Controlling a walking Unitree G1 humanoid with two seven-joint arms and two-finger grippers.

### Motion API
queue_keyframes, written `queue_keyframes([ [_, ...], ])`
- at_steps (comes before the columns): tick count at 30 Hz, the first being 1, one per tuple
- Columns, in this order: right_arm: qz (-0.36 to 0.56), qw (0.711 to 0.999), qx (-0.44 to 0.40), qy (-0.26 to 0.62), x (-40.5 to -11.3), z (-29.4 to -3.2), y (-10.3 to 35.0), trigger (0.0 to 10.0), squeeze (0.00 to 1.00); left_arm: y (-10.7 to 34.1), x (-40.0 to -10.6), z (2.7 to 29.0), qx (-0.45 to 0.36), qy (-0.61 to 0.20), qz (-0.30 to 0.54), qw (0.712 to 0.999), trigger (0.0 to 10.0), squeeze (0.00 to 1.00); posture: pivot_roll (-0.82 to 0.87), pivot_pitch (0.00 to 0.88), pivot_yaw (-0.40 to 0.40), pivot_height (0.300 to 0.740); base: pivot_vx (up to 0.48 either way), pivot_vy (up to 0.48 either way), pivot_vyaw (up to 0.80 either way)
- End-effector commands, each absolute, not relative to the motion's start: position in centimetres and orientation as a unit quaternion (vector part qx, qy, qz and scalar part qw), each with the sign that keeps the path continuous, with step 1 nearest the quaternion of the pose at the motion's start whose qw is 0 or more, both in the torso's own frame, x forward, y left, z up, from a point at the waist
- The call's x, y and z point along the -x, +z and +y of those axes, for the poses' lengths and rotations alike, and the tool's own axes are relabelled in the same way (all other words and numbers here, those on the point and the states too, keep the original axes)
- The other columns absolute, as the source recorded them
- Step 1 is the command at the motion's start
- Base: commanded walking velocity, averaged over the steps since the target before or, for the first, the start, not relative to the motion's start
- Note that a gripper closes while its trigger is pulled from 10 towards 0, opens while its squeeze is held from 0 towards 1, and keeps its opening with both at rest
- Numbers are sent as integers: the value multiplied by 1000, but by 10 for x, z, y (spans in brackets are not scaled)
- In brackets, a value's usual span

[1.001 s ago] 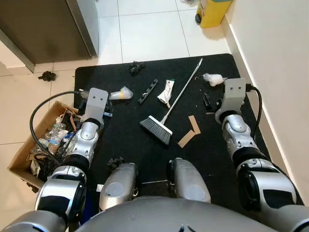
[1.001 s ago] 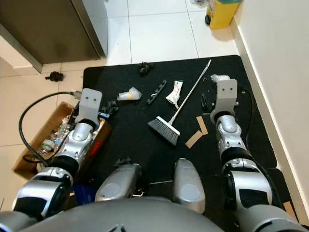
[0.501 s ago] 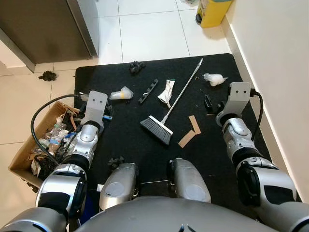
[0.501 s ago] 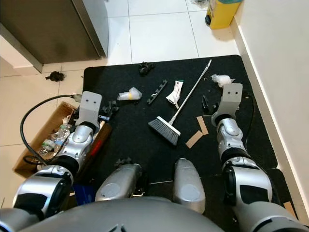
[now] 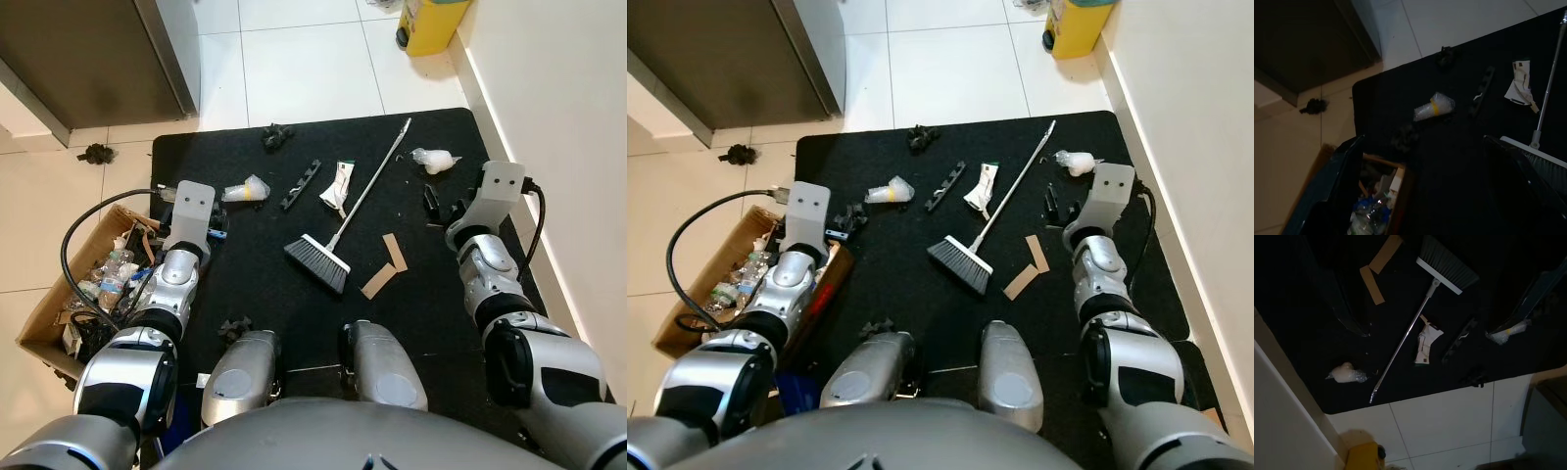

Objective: Sweep floor

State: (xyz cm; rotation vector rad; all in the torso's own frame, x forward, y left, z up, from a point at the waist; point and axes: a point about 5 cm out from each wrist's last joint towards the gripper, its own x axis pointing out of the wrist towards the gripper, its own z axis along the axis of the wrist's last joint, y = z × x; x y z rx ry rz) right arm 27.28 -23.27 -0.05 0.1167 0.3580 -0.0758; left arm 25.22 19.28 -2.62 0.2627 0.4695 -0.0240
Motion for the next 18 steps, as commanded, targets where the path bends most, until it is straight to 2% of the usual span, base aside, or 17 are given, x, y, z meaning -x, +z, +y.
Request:
queue_keyframes([
  [1,189,979,-66,-37,-272,-234,-3,10000,0,-28,-252,192,-119,0,239,964,10000,0,85,0,-40,740,0,0,0],
  [6,200,977,-68,-29,-271,-235,-4,10000,0,-28,-252,192,-114,21,238,964,10000,0,89,0,-71,740,0,0,0],
  [18,210,975,-64,-33,-272,-236,-5,10000,0,-30,-254,188,-116,9,255,960,10000,0,62,0,-28,740,0,0,0],
])
